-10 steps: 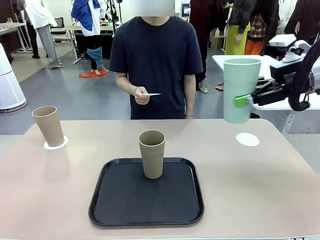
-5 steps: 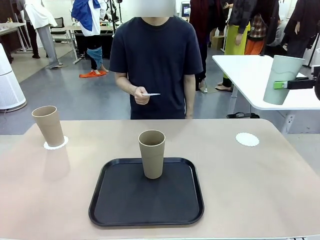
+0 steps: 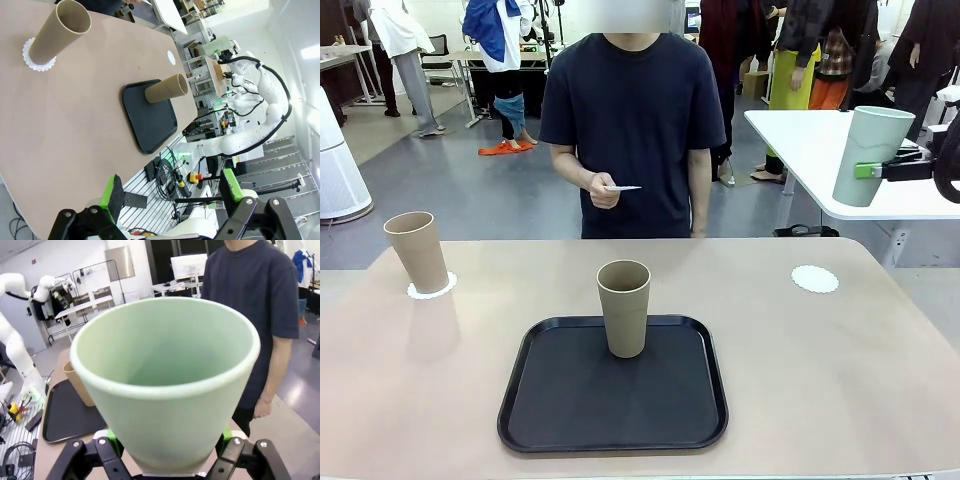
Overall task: Place coasters on the table and set cups on them.
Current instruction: Take one Reusable plastic cup from the Flat Tray and place it on a coaster set by the human.
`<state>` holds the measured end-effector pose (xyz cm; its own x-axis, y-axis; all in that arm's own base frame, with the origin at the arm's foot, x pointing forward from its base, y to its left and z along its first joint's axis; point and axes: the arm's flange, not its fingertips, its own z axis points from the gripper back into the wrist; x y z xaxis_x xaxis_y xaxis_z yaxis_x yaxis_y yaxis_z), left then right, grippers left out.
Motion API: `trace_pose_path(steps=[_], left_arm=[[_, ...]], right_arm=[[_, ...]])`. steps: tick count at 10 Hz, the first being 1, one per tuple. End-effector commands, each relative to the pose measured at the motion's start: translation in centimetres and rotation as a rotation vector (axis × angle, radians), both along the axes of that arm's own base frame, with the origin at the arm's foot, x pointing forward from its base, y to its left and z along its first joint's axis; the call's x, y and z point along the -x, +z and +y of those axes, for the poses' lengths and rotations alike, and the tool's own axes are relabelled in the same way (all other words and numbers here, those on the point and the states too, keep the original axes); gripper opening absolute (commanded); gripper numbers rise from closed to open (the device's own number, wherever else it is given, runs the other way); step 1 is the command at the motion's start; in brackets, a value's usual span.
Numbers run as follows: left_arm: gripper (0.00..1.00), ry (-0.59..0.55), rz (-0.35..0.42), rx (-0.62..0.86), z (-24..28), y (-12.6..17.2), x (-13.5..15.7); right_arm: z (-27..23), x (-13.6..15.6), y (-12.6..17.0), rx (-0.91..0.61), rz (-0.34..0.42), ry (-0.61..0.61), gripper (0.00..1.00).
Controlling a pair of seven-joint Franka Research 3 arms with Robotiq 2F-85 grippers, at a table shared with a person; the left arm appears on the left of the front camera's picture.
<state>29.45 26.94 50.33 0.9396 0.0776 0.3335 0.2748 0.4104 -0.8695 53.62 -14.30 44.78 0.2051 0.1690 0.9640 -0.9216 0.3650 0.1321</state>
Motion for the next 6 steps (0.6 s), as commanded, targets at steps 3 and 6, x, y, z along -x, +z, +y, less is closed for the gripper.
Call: trace_pose_path(steps=[3, 6], left_arm=[[1.00, 0.010, 0.003, 0.014, 0.07, 0.35, 0.12], [1.00, 0.010, 0.003, 0.014, 0.07, 0.35, 0.12]], right_arm=[[0.00, 0.00, 0.00, 0.000, 0.000, 0.000, 0.83], [0.00, 0.00, 0.00, 0.000, 0.000, 0.000, 0.83]])
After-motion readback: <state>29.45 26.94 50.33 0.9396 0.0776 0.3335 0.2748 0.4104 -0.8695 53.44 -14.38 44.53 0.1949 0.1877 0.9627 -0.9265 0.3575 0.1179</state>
